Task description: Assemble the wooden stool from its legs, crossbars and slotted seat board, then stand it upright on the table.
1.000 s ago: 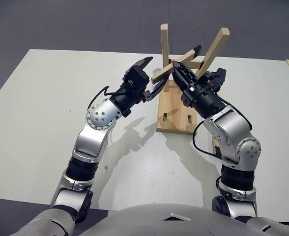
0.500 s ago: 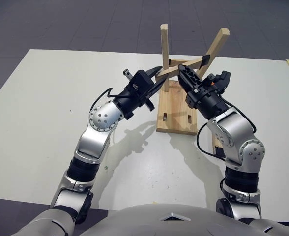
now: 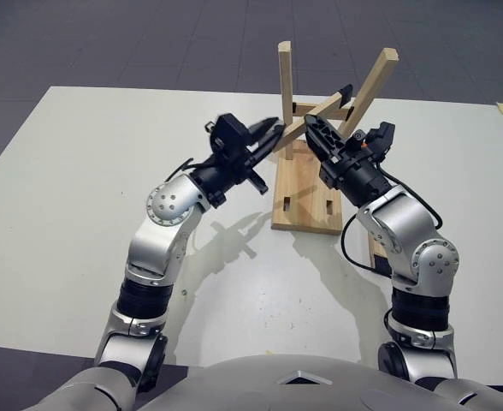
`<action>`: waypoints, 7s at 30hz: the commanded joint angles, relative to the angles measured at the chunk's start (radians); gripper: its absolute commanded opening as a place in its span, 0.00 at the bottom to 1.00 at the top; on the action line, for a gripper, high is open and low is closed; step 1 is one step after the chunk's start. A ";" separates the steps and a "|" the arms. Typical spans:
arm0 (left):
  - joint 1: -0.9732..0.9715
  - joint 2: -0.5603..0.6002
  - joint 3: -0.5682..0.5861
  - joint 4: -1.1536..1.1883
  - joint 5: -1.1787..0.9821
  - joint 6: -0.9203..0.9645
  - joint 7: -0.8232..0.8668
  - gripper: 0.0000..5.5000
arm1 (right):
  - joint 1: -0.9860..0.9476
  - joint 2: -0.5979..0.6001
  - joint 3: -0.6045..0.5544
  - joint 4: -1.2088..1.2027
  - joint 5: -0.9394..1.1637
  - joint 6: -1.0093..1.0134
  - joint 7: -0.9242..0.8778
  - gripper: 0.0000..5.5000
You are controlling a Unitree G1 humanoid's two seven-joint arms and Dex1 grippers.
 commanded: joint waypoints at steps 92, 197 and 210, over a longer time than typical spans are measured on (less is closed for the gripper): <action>-0.365 0.092 0.170 -0.093 -0.432 0.608 0.154 0.08 | -0.257 -0.714 0.559 0.148 -1.966 -1.010 0.720 0.98; -0.273 0.144 0.402 -0.093 -0.405 0.561 0.314 0.08 | 0.006 -0.254 0.157 -0.112 -1.505 -0.192 0.871 0.75; 0.119 0.124 0.524 -0.002 -0.365 0.456 0.309 0.08 | 0.156 -0.211 0.110 -0.178 -1.533 -0.207 0.754 0.98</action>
